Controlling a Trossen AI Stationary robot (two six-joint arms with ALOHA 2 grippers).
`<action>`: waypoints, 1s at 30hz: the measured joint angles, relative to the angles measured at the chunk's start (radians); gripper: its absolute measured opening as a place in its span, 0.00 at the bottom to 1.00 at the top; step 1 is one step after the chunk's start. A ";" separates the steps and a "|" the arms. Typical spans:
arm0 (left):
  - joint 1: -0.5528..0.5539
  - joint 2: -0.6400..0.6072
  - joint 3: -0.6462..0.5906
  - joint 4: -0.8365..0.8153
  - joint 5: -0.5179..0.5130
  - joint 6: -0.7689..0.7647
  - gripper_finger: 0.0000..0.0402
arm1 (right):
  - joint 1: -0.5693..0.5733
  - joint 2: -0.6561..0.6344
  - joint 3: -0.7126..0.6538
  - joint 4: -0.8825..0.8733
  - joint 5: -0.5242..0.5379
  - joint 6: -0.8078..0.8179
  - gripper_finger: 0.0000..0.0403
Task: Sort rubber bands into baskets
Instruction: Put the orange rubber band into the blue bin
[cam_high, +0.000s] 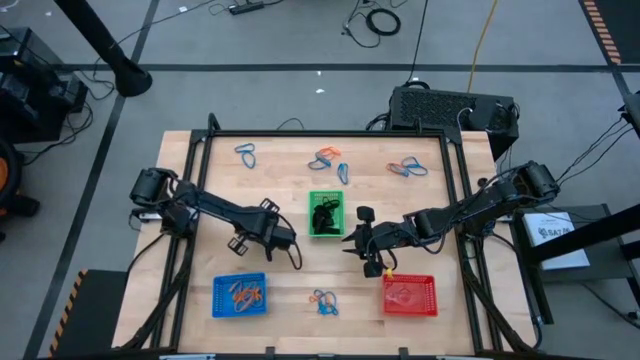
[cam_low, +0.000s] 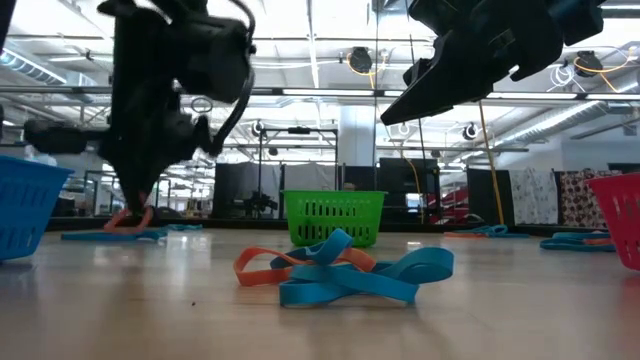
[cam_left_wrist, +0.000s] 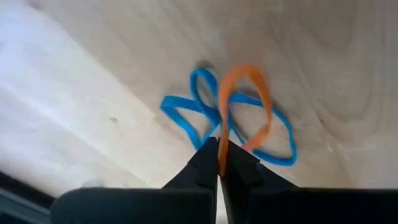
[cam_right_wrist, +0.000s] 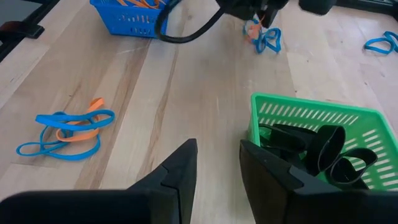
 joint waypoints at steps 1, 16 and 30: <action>0.000 0.000 0.017 -0.028 0.000 -0.023 0.03 | 0.000 0.000 0.000 0.000 0.000 0.000 0.28; -0.176 -0.001 0.176 -0.210 0.497 -0.612 0.01 | 0.000 0.000 0.000 -0.001 0.000 0.025 0.28; -0.491 -0.002 0.225 -0.039 0.618 -1.028 0.01 | 0.000 0.000 0.000 0.010 0.000 0.027 0.28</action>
